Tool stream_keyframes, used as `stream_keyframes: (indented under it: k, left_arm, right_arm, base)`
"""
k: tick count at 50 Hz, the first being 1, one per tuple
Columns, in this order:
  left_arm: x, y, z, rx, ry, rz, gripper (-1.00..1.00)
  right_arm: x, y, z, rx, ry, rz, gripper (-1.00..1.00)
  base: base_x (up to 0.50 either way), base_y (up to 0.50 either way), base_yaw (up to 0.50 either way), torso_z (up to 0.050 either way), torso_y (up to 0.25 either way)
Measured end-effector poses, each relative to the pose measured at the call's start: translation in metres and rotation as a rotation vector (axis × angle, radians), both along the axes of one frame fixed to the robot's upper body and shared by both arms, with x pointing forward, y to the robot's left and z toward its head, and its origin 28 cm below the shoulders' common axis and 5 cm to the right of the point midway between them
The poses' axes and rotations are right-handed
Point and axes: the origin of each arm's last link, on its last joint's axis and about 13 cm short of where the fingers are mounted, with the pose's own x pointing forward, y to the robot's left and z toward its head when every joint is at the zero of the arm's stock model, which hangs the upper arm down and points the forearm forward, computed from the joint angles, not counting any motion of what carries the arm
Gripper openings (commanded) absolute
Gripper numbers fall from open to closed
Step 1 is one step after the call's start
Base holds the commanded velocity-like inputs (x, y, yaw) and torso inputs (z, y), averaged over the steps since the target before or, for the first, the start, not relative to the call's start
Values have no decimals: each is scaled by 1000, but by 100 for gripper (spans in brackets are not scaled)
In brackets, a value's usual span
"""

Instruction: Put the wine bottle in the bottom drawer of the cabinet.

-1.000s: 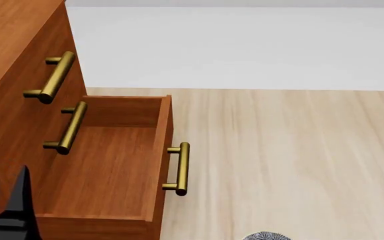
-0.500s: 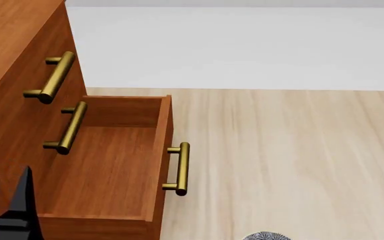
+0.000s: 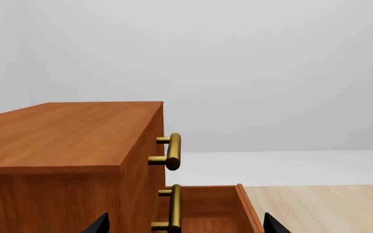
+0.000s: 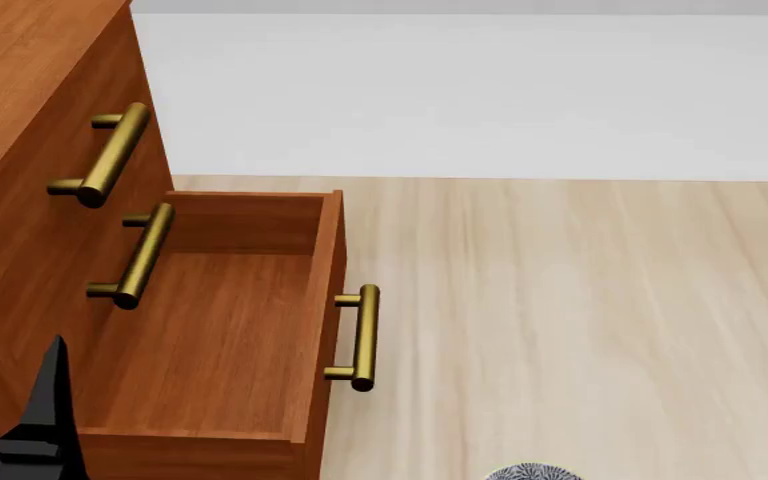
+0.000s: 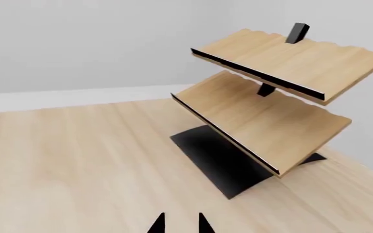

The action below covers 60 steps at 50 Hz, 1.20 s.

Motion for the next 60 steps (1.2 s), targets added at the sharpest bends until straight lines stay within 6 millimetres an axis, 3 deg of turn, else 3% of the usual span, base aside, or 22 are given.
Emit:
stream_keyframes:
  k: [19,41,60]
  left_arm:
    - [1,1,-1,3,1,7,100]
    - [2,5,-1,3,1,27,100]
    - [3,4,-3,7,10,37,100]
  right_arm:
    - [3,5,21,-12,-27,39,-100]
    - [18,19,88,-68,-118,162,-100]
    - [50,33,135,-125,-172,306,-100]
  base:
    - [0,0,0,0,0]
    - [0,0,0,0,0]
    - [0,0,0,0,1]
